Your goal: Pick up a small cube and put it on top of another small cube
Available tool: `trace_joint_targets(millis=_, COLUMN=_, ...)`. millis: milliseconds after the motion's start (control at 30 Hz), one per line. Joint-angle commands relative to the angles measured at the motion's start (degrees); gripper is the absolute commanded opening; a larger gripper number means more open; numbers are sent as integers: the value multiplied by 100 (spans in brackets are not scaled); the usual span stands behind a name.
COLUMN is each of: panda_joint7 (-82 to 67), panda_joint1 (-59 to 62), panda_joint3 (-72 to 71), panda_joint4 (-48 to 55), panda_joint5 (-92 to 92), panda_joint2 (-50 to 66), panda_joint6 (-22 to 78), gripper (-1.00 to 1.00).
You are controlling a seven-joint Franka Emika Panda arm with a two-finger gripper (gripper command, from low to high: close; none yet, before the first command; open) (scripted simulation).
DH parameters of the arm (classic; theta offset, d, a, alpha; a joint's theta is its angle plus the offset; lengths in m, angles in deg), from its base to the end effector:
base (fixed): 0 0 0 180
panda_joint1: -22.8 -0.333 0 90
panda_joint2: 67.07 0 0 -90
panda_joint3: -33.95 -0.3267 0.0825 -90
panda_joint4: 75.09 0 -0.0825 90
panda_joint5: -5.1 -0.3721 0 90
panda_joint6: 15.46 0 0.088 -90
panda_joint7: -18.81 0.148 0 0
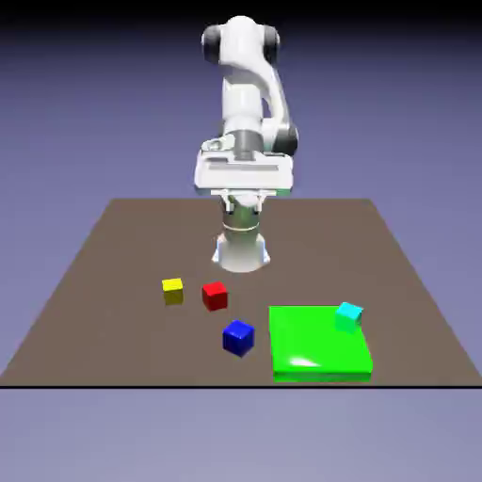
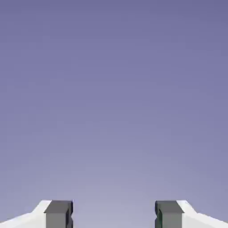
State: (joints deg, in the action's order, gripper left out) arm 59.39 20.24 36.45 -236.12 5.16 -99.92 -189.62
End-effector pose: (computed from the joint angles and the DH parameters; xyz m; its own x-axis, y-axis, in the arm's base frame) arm 0.4032 0.0006 0.4473 0.5337 -0.6582 0.5309 -0.4457 -0.7525 -0.4848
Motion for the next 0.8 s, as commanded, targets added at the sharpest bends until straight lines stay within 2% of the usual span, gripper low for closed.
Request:
trace_joint_targets(millis=0, panda_joint7=-156, panda_joint1=-155, panda_joint3=208, panda_joint4=-2, panda_joint5=4, panda_joint2=-16, panda_joint6=-13, gripper=0)
trace_joint_targets(millis=767, panda_joint7=-3742, panda_joint1=-3724, panda_joint3=4984, panda_joint4=-55, panda_joint5=107, panda_joint2=-380, panda_joint6=-312, gripper=0)
